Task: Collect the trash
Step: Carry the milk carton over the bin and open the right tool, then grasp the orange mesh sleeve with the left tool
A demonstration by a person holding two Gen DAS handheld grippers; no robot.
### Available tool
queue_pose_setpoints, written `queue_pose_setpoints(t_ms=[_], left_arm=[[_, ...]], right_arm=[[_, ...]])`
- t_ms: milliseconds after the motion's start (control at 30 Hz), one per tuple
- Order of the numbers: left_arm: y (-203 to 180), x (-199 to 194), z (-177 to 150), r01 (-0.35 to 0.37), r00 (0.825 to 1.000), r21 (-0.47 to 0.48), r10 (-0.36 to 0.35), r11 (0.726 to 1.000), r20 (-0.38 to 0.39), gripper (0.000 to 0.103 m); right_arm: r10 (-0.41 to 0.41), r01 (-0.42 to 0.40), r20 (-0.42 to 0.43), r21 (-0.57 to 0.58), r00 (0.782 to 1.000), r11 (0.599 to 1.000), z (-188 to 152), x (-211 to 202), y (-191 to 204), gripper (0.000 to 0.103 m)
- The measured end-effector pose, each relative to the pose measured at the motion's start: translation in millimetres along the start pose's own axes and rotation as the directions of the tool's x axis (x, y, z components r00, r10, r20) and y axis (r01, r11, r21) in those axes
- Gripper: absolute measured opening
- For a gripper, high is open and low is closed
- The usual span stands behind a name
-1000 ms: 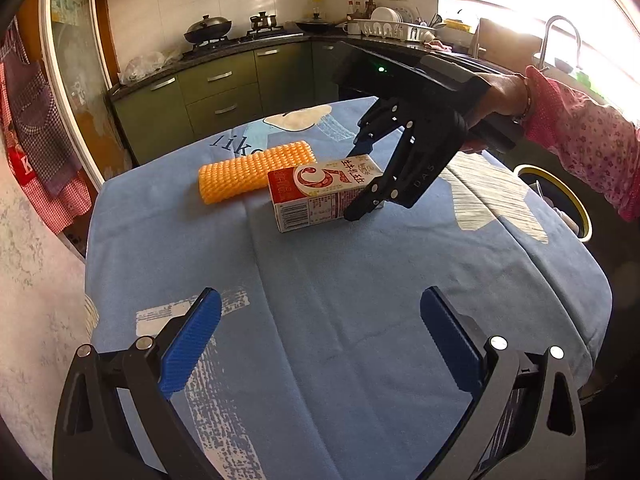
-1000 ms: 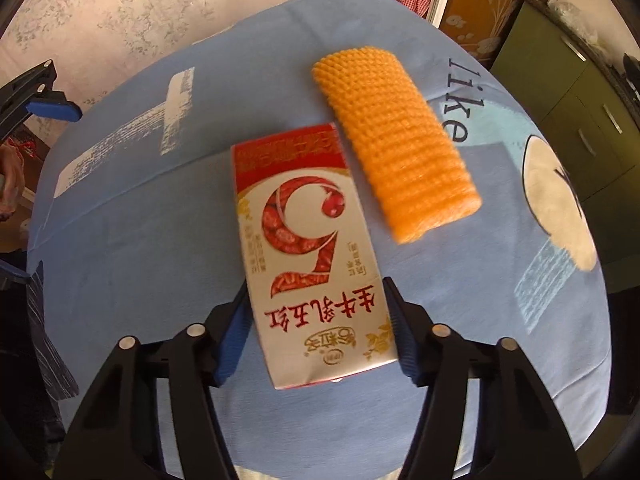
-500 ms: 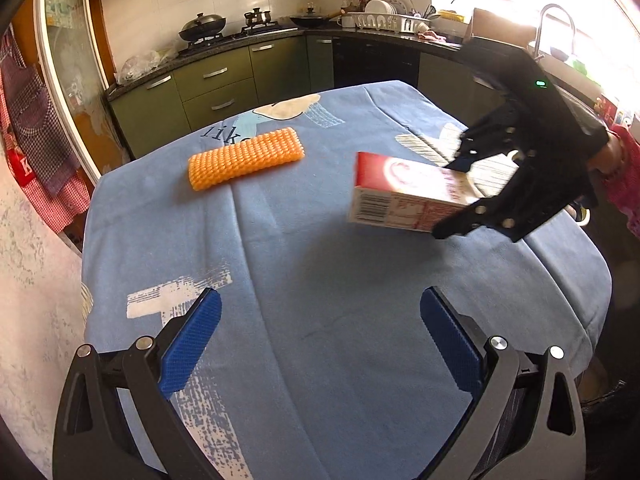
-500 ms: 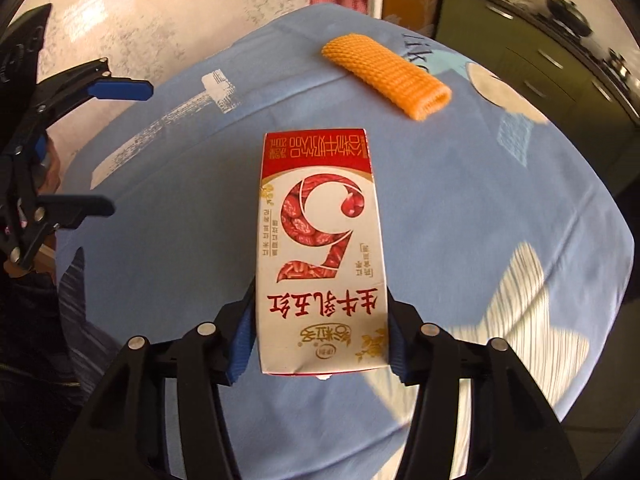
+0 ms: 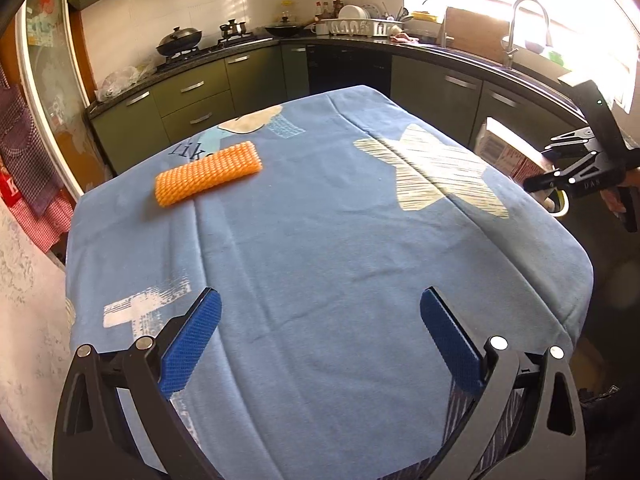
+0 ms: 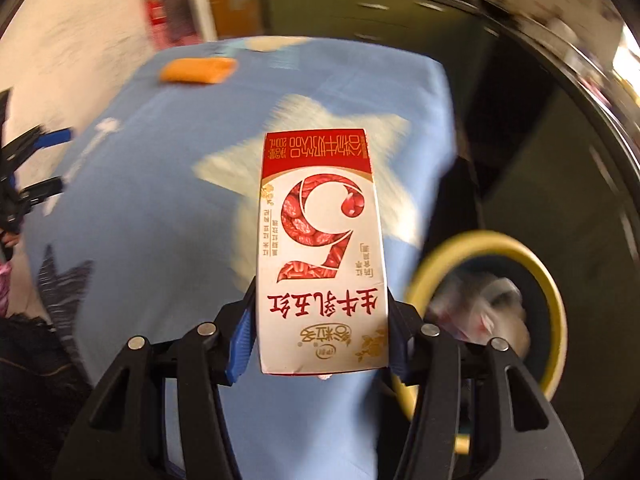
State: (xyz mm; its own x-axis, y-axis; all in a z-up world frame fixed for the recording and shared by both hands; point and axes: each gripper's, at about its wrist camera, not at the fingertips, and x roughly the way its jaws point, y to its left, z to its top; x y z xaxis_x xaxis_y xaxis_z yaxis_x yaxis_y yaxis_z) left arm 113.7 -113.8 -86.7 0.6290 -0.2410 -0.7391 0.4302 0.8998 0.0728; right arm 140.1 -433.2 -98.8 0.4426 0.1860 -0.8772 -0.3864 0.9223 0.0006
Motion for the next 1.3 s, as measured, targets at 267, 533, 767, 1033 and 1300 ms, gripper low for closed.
queue_pose_setpoints(t_ms=[267, 533, 767, 1033, 1300], left_arm=[[-16.3, 9.7, 7.0, 0.035, 0.999, 0.034, -0.035, 0.999, -0.005, 0.098], [-16.7, 9.6, 6.7, 0.034, 0.999, 0.043, -0.034, 0.998, -0.014, 0.098], [-5.4, 15.3, 8.4, 0.037, 0.999, 0.02, -0.037, 0.999, -0.019, 0.098], [15.9, 32.5, 20.3, 0.027, 0.999, 0.054, -0.025, 0.998, -0.035, 0.098], [59.5, 60.4, 55.0, 0.122, 0.993, 0.249, -0.116, 0.961, -0.038, 0.098]], right_arm=[[-0.224, 0.251, -0.13, 0.258, 0.966, 0.933, -31.6, 13.4, -102.2, 0.052], [-0.349, 0.38, -0.151, 0.411, 0.925, 0.829, -39.4, 23.0, -134.4, 0.068], [-0.334, 0.292, 0.0, 0.484, 0.943, 0.825, -59.0, -16.5, -89.7, 0.072], [-0.193, 0.086, 0.2, 0.445, 0.961, 0.891, -43.2, -36.0, -24.5, 0.075], [-0.125, 0.046, 0.187, 0.377, 0.974, 0.925, -7.4, -5.6, 8.9, 0.075]])
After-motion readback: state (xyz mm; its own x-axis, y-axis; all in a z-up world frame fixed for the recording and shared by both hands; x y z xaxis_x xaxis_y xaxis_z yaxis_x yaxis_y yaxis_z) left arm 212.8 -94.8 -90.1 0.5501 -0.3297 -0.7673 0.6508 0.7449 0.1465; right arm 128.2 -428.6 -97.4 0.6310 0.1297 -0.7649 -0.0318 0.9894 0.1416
